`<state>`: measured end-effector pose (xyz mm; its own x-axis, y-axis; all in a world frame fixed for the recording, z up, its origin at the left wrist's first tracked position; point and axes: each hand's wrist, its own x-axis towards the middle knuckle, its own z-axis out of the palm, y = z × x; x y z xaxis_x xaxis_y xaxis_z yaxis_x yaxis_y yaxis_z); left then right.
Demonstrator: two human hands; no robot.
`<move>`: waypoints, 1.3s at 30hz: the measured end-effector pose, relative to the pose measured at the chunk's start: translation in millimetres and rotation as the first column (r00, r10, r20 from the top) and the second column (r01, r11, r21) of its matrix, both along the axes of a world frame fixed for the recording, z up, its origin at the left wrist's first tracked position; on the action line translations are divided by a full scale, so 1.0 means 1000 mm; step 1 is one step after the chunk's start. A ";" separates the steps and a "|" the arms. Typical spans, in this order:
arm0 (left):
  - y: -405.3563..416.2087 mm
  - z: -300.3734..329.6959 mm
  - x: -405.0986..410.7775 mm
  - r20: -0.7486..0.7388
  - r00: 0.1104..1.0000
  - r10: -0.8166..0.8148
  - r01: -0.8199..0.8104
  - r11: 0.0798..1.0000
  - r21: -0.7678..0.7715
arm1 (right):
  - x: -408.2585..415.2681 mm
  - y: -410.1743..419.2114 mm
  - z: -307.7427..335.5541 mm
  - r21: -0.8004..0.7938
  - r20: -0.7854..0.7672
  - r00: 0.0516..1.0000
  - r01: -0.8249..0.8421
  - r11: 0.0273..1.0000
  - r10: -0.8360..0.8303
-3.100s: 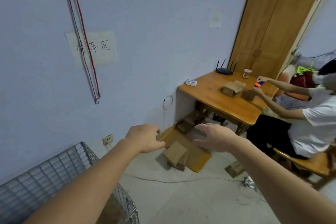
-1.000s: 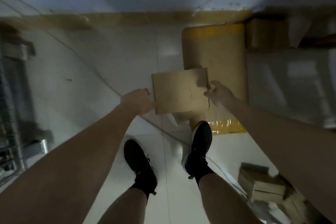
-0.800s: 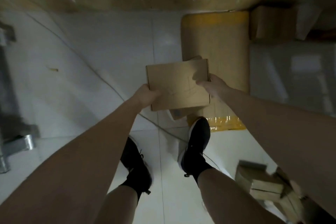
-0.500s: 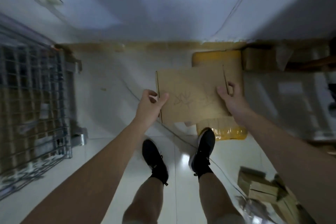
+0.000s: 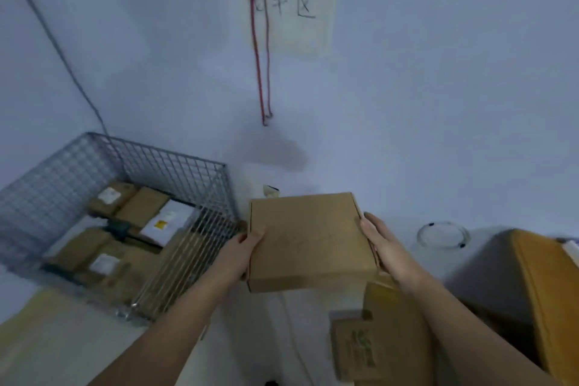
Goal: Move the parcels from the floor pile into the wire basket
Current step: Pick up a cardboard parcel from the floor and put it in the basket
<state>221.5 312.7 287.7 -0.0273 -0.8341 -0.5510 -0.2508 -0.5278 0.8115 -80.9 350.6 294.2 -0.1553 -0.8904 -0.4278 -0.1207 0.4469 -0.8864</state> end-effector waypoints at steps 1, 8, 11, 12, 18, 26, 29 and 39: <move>0.017 0.016 0.021 -0.001 0.999 0.040 -0.040 0.999 -0.022 | 0.016 -0.002 0.013 -0.020 -0.023 0.999 -0.049 0.999 0.048; 0.109 0.085 0.186 0.112 0.945 0.308 -0.285 0.941 -0.183 | 0.192 -0.024 0.078 -0.052 -0.198 0.864 -0.482 0.875 0.464; 0.126 0.097 0.265 0.137 0.883 0.449 -0.404 0.876 -0.264 | 0.280 -0.034 0.102 -0.085 -0.229 0.815 -0.561 0.823 0.532; 0.128 0.100 0.290 0.146 0.867 0.477 -0.427 0.860 -0.279 | 0.307 -0.038 0.108 -0.100 -0.232 0.805 -0.578 0.810 0.546; 0.129 0.112 0.441 0.201 0.802 0.563 -0.463 0.798 -0.387 | 0.470 -0.061 0.117 -0.180 -0.180 0.762 -0.647 0.740 0.622; 0.109 0.092 0.603 0.363 0.754 0.548 -0.396 0.819 -0.416 | 0.622 -0.074 0.076 -0.223 -0.058 0.748 -0.656 0.721 0.662; 0.077 0.084 0.643 0.388 0.767 0.511 -0.372 0.847 -0.379 | 0.655 -0.097 0.074 -0.203 -0.048 0.745 -0.659 0.724 0.665; -0.113 0.074 0.728 0.378 0.818 0.433 -0.281 0.875 -0.393 | 0.729 -0.259 0.062 -0.191 0.000 0.809 -0.577 0.794 0.588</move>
<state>949.2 200.0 361.5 0.4882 -0.8607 -0.1442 -0.4635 -0.3957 0.7929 648.6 91.3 356.6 0.4363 -0.8643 -0.2501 -0.2562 0.1472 -0.9554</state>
